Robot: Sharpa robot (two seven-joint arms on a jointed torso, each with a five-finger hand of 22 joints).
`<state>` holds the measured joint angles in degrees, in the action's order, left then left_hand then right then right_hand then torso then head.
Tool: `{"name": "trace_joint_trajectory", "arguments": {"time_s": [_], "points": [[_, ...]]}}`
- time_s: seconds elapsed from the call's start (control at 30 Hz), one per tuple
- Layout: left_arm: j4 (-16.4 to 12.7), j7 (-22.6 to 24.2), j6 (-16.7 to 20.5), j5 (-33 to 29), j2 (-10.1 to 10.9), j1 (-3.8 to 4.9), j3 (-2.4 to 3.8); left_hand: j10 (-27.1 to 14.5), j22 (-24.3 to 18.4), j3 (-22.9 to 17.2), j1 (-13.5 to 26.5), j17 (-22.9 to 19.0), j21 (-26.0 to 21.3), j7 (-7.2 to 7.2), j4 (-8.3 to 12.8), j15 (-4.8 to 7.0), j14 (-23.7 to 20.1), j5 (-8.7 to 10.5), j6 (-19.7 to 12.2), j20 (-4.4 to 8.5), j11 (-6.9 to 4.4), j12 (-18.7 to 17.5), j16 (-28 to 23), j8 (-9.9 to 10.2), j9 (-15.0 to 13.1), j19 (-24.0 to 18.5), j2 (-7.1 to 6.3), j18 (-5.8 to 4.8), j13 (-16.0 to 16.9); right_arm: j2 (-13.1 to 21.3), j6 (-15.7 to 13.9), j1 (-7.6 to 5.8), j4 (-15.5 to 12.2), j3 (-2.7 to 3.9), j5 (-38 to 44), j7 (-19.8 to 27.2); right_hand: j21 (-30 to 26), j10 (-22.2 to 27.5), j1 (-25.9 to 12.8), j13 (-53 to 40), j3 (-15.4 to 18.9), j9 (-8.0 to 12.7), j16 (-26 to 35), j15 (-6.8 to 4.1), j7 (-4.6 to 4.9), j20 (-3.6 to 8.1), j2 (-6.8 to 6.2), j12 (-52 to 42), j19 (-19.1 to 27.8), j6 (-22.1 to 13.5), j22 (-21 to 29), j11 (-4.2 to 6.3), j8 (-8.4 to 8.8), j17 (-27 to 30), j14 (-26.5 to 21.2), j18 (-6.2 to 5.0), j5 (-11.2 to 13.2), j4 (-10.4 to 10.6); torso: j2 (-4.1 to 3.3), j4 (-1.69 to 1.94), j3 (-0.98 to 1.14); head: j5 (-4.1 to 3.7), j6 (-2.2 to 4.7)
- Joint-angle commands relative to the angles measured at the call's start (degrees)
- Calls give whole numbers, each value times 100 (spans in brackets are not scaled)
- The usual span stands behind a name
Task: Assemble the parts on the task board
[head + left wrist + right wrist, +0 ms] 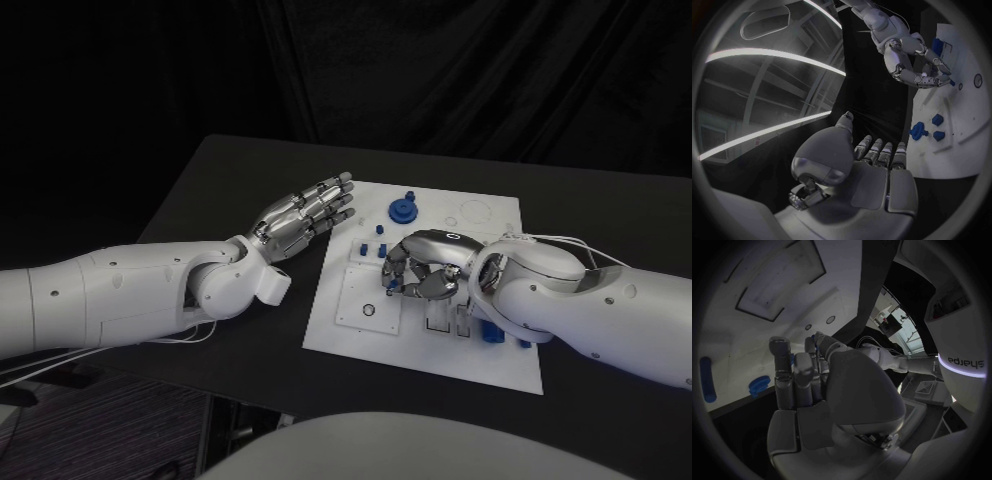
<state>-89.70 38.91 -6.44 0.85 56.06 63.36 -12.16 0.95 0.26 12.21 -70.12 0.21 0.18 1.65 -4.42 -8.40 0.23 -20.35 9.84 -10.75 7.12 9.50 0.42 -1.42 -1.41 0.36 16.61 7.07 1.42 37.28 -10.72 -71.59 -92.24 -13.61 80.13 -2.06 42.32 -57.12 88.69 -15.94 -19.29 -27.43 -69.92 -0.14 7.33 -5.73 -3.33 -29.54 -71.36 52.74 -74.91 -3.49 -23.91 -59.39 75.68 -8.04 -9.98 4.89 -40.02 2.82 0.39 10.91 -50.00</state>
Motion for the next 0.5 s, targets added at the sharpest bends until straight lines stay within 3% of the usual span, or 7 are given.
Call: {"name": "trace_joint_trajectory", "arguments": {"time_s": [0.03, 0.5], "points": [[1, 212, -85, -11, -16, -8, 5, -2, 9, -35, -50, 5, 2, 31, -10, -33, -3, -33, 6, -47, 55, 27, 34, -11, -9, -12, 12, -58, 7, -7, 94, 17, -23, 2, 313, -207, 20, -27, 38, -8, 4, 5, -24, -32, 15, 10, -3, -8, -26, 40, -380, -1, 22, 15, 5, -51, 18, -27, 7, 2, 0, -3, 0], [21, 202, -100, -11, -35, -17, 5, -3, 9, -49, -59, 5, 2, 34, -8, -39, -4, -43, 0, -54, 57, 26, 35, -9, -7, -12, 13, -55, 6, -49, 177, 36, 6, 2, 488, -310, 0, -32, 32, -7, 13, 16, -16, -32, 14, 11, -10, -4, -20, 40, -376, -2, 37, 27, 1, -54, 35, -23, 4, 5, 3, -12, 0]]}}
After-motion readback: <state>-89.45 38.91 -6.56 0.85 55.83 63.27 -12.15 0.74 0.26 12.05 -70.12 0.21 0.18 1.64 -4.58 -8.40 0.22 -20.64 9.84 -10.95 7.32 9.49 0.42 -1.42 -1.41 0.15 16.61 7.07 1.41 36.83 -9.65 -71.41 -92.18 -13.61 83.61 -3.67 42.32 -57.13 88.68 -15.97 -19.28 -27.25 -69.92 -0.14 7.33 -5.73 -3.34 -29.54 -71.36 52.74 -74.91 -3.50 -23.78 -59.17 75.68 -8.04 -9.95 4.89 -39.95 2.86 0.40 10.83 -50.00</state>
